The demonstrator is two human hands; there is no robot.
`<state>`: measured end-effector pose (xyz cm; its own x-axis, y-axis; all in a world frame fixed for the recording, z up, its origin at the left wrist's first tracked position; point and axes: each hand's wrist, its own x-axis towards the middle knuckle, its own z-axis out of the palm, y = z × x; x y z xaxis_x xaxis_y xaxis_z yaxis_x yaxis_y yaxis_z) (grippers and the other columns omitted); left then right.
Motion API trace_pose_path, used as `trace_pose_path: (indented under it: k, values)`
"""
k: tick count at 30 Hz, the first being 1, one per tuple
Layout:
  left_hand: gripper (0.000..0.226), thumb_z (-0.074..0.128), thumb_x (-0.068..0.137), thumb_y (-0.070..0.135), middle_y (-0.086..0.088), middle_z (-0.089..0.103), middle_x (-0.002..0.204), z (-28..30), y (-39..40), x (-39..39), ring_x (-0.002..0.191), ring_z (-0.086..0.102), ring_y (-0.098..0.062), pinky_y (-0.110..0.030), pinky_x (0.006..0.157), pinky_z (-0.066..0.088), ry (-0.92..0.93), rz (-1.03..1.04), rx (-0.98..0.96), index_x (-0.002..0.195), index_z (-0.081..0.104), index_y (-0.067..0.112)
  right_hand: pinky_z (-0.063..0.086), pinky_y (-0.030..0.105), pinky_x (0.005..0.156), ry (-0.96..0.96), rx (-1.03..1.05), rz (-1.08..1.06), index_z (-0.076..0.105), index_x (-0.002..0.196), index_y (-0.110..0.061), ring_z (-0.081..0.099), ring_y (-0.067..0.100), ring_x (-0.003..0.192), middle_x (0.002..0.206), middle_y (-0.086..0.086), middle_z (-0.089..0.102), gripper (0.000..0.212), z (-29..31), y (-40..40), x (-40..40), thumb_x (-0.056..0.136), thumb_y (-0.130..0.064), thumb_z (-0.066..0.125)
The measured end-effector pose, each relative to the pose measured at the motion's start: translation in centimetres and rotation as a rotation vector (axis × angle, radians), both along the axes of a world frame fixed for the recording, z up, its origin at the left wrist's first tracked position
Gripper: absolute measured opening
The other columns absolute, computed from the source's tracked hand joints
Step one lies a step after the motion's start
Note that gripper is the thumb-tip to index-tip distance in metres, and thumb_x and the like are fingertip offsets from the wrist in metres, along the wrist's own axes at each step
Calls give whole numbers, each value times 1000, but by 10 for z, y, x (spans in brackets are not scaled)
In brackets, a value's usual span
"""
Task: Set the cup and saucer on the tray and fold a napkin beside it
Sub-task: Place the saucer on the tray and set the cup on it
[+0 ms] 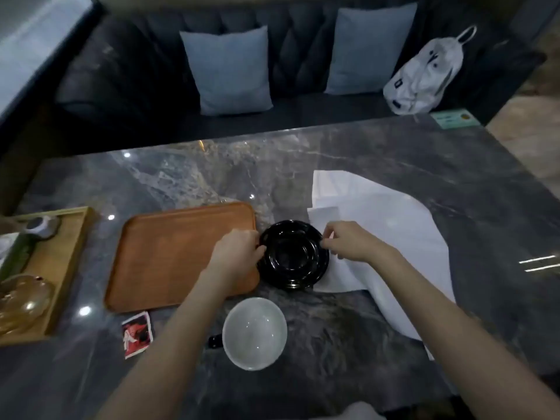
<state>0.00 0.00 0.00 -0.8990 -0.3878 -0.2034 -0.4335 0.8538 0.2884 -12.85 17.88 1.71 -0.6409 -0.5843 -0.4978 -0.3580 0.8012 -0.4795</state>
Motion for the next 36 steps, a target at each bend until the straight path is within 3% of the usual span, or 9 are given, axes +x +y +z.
trace_pose_path:
  k: [3,7,12,15,17,21,23,30,36]
  values:
    - [27,54,89,29,-20,65,96,-21,8,4,90,59,-38,-36,68,42,-54,112,68,88,60,3,47,38,79,-35,-6,-61,53,109,-3,61,33,92,101,18,63,27,-22,5,7,87,-19,52]
    - [30,57,89,26,-25,62,102,-35,15,5,96,57,-41,-40,75,44,-59,250,155,98,56,-3,50,40,80,-49,-81,-193,45,116,-4,61,34,91,96,16,61,33,-49,9,17,88,-20,52]
    - [29,61,86,23,-23,62,102,-46,16,3,96,57,-40,-37,71,42,-64,355,251,98,55,-3,38,29,69,-27,-162,-337,49,111,-3,54,24,84,86,8,55,29,-71,9,27,84,-11,56]
    - [30,63,86,22,-23,62,101,-52,14,2,94,57,-38,-34,70,38,-56,405,322,98,55,-4,48,35,76,-72,-189,-389,52,109,-5,60,29,85,86,10,59,27,-84,9,28,82,-10,54]
    - [29,64,84,20,-24,63,101,-55,11,1,95,58,-38,-33,71,39,-49,422,357,97,56,-5,54,42,74,-116,-214,-439,50,105,-8,64,31,77,83,15,63,23,-89,9,28,82,-8,53]
    - [31,66,82,21,-24,64,100,-55,7,0,94,58,-37,-36,74,43,-51,409,374,96,56,-5,50,20,41,-226,-246,-496,42,99,-12,57,3,37,67,6,58,16,-85,8,27,89,-2,48]
    - [32,67,82,23,-24,64,98,-53,4,1,92,59,-37,-34,71,42,-51,405,382,94,57,-6,46,17,37,-253,-259,-508,42,101,-10,53,1,31,63,5,56,15,-82,8,27,91,-1,48]
    - [24,70,79,23,-14,66,77,-33,-4,6,82,62,-26,-28,67,40,34,485,462,78,62,0,51,26,48,-228,-363,-484,47,103,-7,56,9,40,62,7,60,16,-45,7,21,89,-1,52]
    - [21,73,76,17,-13,70,74,-6,-20,25,74,67,-24,-34,71,54,255,580,606,68,56,10,50,30,53,-167,-455,-395,48,110,-4,59,20,51,63,8,61,22,-8,-12,25,88,-4,54]
